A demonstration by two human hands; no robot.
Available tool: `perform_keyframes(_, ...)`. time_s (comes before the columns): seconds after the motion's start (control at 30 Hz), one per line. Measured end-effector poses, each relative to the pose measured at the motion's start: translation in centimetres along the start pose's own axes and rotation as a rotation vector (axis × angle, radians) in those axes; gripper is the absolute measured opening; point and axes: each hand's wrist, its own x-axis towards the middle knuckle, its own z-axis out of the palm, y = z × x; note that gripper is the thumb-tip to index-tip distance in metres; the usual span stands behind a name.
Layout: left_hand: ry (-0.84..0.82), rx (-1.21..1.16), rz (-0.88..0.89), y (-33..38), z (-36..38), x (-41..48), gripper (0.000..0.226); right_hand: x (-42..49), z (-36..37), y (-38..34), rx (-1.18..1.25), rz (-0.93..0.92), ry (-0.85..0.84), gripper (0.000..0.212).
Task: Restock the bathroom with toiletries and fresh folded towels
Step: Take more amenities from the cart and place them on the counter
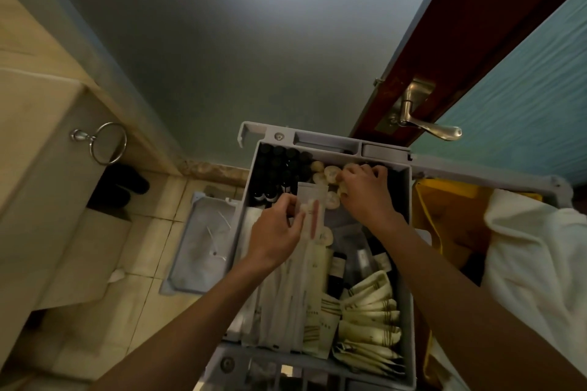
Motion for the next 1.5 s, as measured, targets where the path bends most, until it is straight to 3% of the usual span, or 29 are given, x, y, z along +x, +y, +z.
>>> perform_keyframes(0.37, 0.028, -0.078, -0.036, 0.2, -0.5, -0.3, 0.01, 0.3, 0.2, -0.2, 0.01, -0.071, 0.004, 0.025)
perform_keyframes(0.53, 0.054, -0.079, -0.046, 1.1, -1.0, -0.7, 0.01, -0.2, -0.7, -0.3, 0.19, -0.075, 0.036, 0.026)
perform_keyframes(0.83, 0.179, -0.04, -0.049, 3.5, -0.4, -3.8, 0.01, -5.4, -1.1, 0.6, 0.738, -0.131, 0.098, 0.011)
perform_keyframes(1.0, 0.209, -0.024, -0.038, 4.7, 1.1, -6.7, 0.015, -9.5, -1.8, 1.3, 0.955, -0.119, 0.072, 0.02)
perform_keyframes(1.5, 0.371, -0.023, -0.166, 4.2, -0.9, -16.5, 0.016, -15.6, -1.7, -3.2, 1.224, -0.058, -0.112, 0.034)
